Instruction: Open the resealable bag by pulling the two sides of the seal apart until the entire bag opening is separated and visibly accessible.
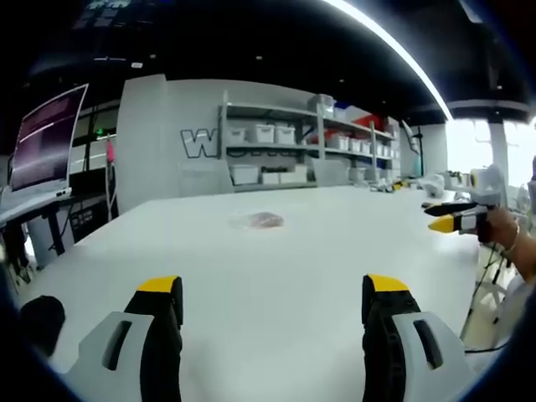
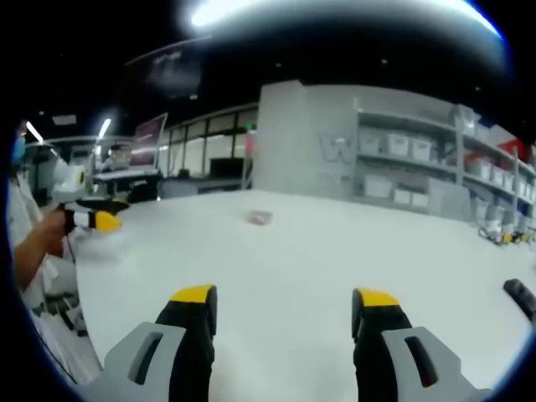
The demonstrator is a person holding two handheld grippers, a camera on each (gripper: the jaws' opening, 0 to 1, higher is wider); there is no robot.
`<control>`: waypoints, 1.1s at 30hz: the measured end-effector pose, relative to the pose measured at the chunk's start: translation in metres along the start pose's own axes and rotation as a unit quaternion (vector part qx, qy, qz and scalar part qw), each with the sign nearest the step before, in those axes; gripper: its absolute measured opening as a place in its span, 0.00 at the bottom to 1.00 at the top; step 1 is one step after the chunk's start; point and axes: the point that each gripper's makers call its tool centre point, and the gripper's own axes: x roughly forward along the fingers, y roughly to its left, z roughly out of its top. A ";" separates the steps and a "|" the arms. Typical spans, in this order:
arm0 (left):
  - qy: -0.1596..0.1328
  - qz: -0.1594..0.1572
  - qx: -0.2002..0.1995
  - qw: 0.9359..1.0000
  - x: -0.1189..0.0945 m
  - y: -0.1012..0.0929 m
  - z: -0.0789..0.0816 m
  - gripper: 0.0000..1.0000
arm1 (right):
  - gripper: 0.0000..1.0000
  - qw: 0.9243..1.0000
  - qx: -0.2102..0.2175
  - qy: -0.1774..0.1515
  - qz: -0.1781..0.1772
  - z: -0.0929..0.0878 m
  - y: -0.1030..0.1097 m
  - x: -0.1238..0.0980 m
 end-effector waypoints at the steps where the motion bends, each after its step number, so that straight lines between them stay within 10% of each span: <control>1: -0.001 0.000 -0.002 1.000 0.000 0.000 -0.001 0.87 | 0.65 1.000 0.000 0.000 -0.001 0.000 0.000 0.000; 33: -0.005 0.001 -0.001 1.000 -0.004 0.001 0.000 0.86 | 0.64 1.000 0.005 -0.006 0.001 0.008 0.003 0.014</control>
